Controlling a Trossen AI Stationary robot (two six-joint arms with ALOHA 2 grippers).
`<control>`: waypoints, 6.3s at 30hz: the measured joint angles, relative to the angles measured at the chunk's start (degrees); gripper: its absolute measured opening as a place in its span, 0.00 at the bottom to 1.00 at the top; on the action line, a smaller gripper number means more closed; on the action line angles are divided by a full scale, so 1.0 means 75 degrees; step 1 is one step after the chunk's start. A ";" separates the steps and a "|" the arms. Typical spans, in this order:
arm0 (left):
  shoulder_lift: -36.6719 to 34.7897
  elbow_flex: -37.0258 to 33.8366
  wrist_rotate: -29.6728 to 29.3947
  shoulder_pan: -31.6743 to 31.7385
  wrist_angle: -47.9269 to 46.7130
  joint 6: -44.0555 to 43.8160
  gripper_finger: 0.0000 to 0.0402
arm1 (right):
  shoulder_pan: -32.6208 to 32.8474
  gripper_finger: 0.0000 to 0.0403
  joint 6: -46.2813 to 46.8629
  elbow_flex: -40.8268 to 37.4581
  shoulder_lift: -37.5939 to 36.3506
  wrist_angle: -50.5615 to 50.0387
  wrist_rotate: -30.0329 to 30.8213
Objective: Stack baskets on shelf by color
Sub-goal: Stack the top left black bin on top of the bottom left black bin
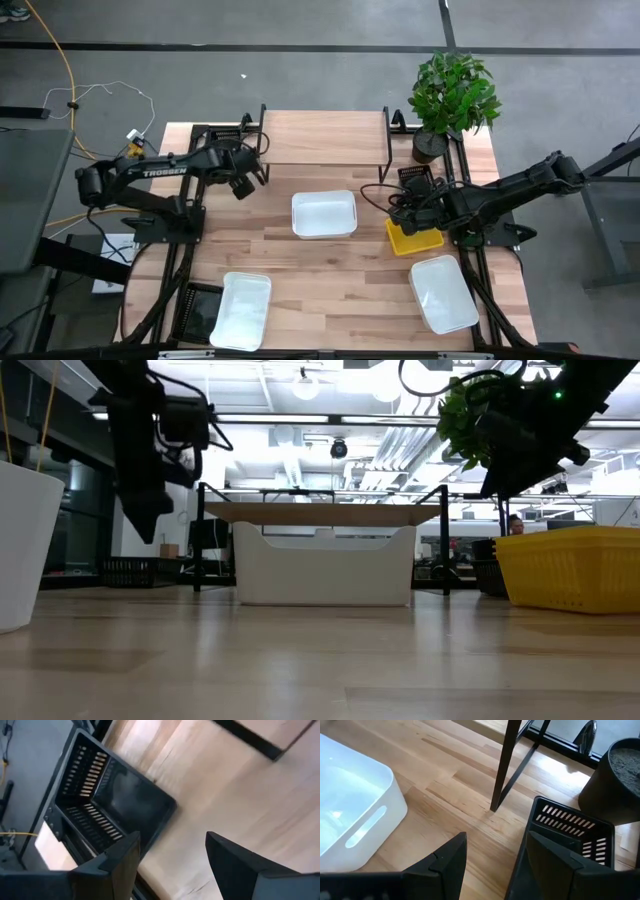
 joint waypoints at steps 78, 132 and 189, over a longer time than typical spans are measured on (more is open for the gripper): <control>0.0506 0.0446 0.0163 0.0536 -0.0110 -0.0065 0.00 | -0.0002 0.48 0.0003 0.0000 0.0000 0.0076 -0.0235; 0.3074 0.7352 0.3600 -1.1912 -0.4068 -0.7588 0.00 | 0.0000 0.48 0.0023 -0.0003 0.0002 0.0274 -0.0178; 0.3723 0.5893 0.2934 -1.0837 -0.4341 -0.5440 0.15 | 0.0000 0.48 -0.0001 -0.0003 0.0003 0.0335 -0.0221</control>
